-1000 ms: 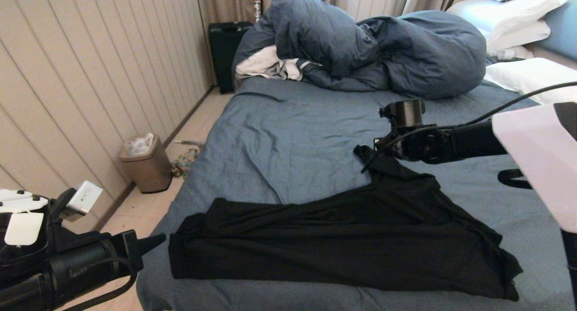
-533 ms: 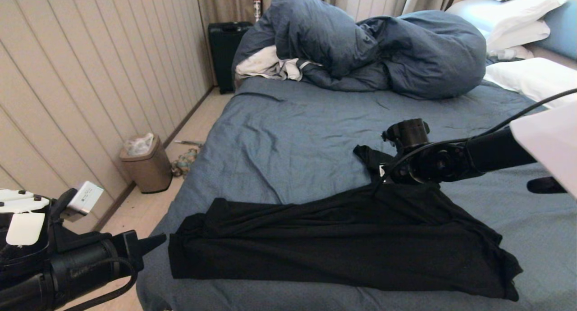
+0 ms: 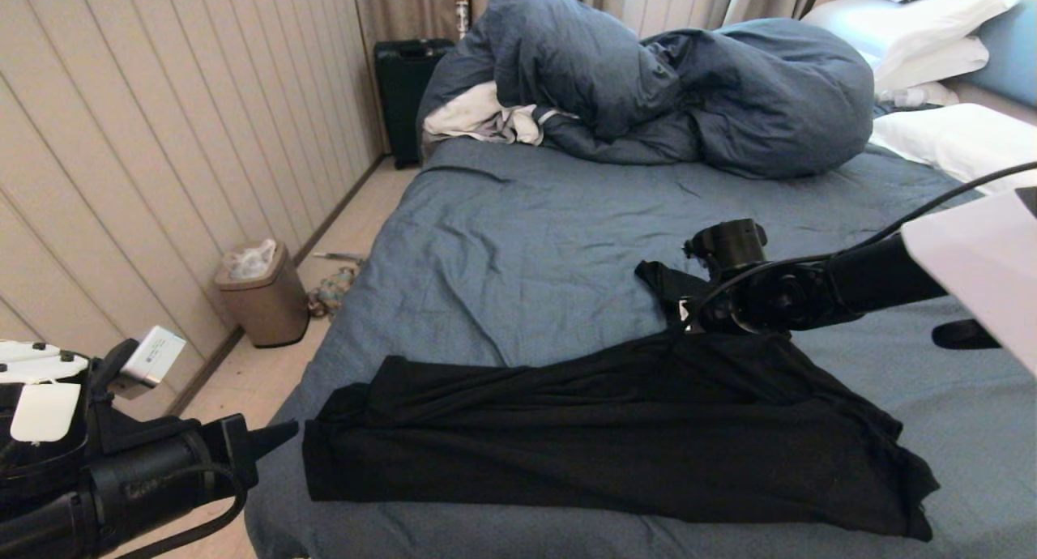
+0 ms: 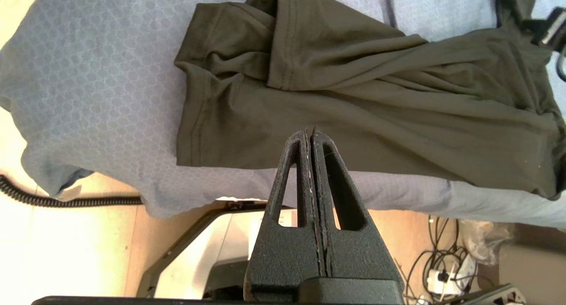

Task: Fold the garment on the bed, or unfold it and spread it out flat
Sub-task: Unford the black T-shirt

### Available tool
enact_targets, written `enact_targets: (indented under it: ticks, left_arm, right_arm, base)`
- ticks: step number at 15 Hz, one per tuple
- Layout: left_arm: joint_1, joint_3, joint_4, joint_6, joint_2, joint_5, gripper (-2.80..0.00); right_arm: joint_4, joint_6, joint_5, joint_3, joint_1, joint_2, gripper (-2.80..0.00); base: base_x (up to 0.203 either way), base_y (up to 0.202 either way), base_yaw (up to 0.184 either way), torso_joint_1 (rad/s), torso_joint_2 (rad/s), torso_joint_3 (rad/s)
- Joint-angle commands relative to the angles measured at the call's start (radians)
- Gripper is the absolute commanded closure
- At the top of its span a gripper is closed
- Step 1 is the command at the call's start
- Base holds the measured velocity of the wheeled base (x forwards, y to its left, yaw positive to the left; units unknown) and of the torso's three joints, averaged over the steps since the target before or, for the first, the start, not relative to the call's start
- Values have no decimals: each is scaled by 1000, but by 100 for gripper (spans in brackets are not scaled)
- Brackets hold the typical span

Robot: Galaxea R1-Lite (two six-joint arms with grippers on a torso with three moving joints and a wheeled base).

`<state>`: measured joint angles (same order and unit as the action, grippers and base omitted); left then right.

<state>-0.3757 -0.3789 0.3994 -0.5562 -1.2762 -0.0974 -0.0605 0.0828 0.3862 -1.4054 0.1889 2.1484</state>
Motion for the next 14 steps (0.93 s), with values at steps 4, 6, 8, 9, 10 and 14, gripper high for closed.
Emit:
enact_targets:
  ticks: [4, 6, 8, 9, 10, 14]
  left_arm:
    - [0, 0, 1, -4, -9, -7, 0]
    - [0, 0, 1, -4, -10, -8, 0]
    - [0, 0, 2, -5, -14, -8, 0]
    - [0, 1, 2, -5, -14, -10, 0]
    - [0, 2, 1, -5, -15, -14, 0]
    - [0, 0, 2, -5, -15, -19, 0]
  right_arm:
    - [-1, -8, 3, -73, -6, 99, 0]
    - [-1, -12, 4, -120, -8, 122, 0]
    - [-1, -4, 13, -196, -10, 166, 0]
    - [-3, 11, 24, -239, -12, 185, 0]
    - [-7, 35, 48, -279, -12, 197, 0]
    - [-31, 69, 185, -479, -33, 287, 0]
  base:
    - [0, 0, 0, 0, 0, 0]
    - [0, 0, 0, 0, 0, 0]
    - [0, 0, 0, 0, 0, 0]
    - [0, 0, 0, 0, 0, 0]
    - [0, 0, 0, 0, 0, 0]
    - [0, 0, 0, 0, 0, 0]
